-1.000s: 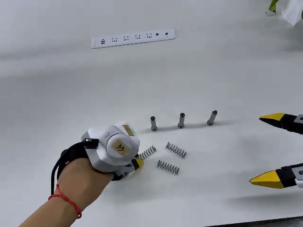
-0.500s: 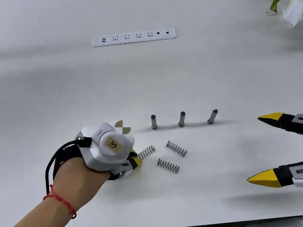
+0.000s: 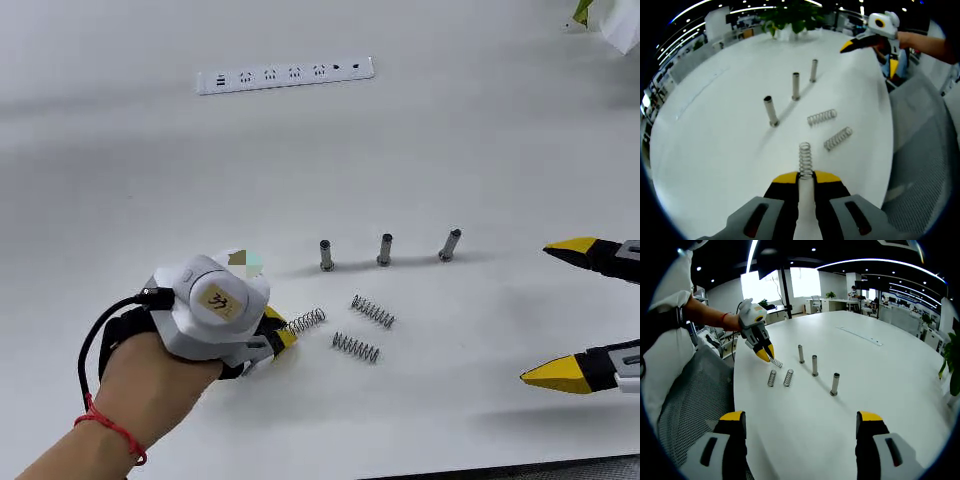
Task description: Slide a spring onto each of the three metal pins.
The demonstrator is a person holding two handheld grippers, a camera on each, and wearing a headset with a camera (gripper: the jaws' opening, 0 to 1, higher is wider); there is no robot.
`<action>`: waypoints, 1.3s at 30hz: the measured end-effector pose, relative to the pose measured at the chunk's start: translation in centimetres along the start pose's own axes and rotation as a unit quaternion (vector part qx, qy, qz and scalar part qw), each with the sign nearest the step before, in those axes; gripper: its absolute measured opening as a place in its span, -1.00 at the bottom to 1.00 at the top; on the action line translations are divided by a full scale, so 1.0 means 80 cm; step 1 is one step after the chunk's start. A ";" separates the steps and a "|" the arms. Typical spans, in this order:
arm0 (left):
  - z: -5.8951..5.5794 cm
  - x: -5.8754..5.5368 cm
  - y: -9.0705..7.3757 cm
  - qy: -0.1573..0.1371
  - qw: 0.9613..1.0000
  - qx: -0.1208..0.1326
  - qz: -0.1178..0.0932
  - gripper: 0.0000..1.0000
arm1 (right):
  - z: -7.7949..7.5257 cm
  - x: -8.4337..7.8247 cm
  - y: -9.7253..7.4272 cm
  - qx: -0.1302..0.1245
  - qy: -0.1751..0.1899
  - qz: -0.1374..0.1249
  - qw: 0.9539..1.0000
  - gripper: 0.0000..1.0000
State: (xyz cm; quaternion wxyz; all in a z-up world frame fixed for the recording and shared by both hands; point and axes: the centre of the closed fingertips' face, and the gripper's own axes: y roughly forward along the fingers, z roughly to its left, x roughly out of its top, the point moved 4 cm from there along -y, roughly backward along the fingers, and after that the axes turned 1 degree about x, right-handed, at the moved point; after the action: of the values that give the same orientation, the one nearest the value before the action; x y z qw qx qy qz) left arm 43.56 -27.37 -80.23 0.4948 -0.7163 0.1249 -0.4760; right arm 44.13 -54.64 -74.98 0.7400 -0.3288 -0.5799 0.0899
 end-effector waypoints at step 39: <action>-0.023 0.076 -0.072 -0.049 0.983 -0.018 -0.174 -0.80 | 0.039 0.110 0.010 0.015 0.093 -0.122 0.988 0.47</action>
State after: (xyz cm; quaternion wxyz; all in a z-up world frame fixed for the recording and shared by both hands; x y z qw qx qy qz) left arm 43.54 -29.68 -71.93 0.3972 -0.7582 -0.0178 -0.5168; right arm 44.17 -48.30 -68.06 0.8010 -0.2511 -0.5429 -0.0238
